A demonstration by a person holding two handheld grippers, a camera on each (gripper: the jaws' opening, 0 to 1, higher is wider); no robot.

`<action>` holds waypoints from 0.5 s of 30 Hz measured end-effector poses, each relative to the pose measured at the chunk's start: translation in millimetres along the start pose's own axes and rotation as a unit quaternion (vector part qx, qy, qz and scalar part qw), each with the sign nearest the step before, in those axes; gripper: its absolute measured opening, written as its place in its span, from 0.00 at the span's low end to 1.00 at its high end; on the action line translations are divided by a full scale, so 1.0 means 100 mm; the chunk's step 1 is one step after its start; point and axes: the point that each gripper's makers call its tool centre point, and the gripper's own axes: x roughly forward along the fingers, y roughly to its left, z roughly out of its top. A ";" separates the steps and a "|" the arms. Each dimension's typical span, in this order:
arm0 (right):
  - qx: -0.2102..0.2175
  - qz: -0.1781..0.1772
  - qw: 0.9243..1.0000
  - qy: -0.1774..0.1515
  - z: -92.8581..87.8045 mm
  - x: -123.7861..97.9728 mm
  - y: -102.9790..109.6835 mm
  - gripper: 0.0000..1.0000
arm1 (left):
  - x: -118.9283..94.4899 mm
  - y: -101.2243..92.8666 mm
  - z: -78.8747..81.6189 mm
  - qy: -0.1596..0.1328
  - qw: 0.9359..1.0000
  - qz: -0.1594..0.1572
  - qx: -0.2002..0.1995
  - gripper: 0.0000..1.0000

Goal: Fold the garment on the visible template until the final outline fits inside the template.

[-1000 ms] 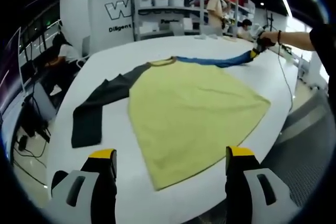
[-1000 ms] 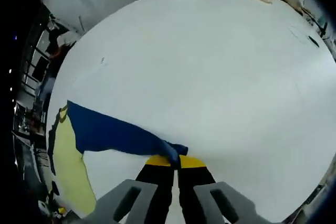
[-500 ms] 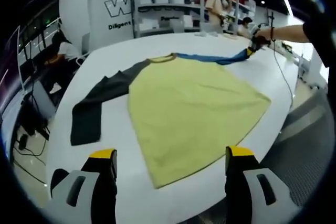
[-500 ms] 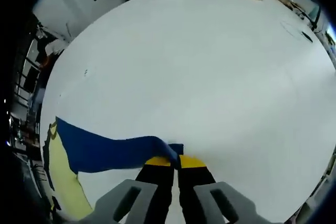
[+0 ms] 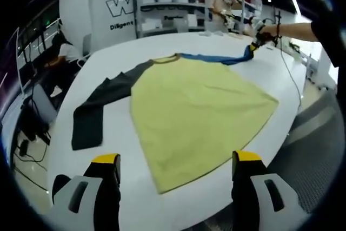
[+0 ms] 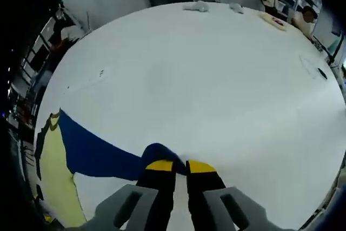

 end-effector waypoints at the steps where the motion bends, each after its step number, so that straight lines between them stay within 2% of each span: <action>1: 0.002 0.002 1.000 -0.001 0.00 0.01 0.01 0.00 | 0.00 0.00 0.00 0.000 1.000 0.000 0.000 0.81; 5: 0.004 -0.001 1.000 -0.010 -0.03 0.09 -0.01 0.01 | 0.00 0.00 0.01 -0.002 1.000 0.001 -0.001 0.81; 7: 0.001 -0.001 1.000 -0.018 -0.05 0.13 -0.03 0.05 | -0.01 0.01 0.01 -0.002 1.000 0.002 -0.001 0.81; 12: -0.019 -0.008 0.999 -0.043 -0.07 0.19 -0.07 0.25 | -0.01 0.02 0.02 -0.007 1.000 0.004 -0.002 0.81; 15: -0.027 -0.008 0.998 -0.055 -0.06 0.22 -0.10 0.27 | -0.01 0.03 0.03 -0.010 1.000 0.005 -0.002 0.82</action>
